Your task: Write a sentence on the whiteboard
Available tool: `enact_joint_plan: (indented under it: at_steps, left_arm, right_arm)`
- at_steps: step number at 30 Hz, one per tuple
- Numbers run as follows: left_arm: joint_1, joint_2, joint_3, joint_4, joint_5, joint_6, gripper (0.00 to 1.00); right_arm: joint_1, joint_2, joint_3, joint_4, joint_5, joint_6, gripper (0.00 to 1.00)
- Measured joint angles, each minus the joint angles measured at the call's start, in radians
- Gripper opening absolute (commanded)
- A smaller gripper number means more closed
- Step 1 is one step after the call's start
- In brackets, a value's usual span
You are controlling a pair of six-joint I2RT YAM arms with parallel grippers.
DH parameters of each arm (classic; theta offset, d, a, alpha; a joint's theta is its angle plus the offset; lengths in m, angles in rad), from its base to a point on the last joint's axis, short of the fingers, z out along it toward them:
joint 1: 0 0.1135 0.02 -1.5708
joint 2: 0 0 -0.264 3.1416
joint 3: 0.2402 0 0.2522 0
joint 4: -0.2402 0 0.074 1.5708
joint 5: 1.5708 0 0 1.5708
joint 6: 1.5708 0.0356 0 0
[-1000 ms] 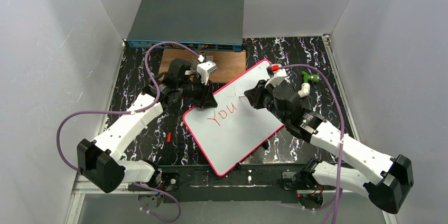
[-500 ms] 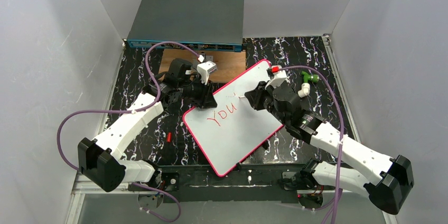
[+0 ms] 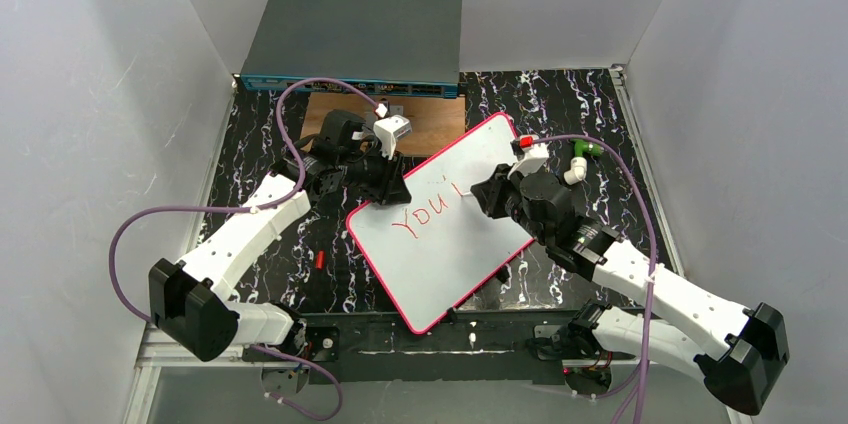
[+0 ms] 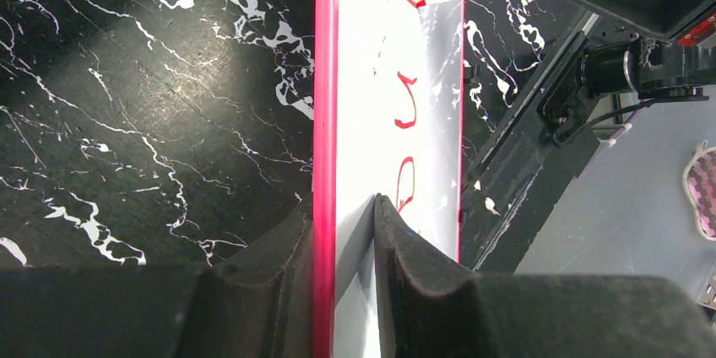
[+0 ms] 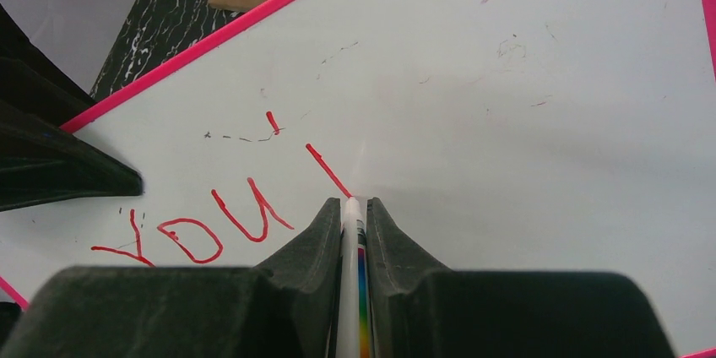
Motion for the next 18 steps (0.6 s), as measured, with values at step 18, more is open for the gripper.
enact_joint_plan:
  at_steps: [18]
  left_arm:
    - [-0.001,0.005,0.003,0.000,0.000,0.003,0.00]
  right_arm:
    - [-0.040,0.093,0.123,-0.016,-0.006,-0.045,0.01]
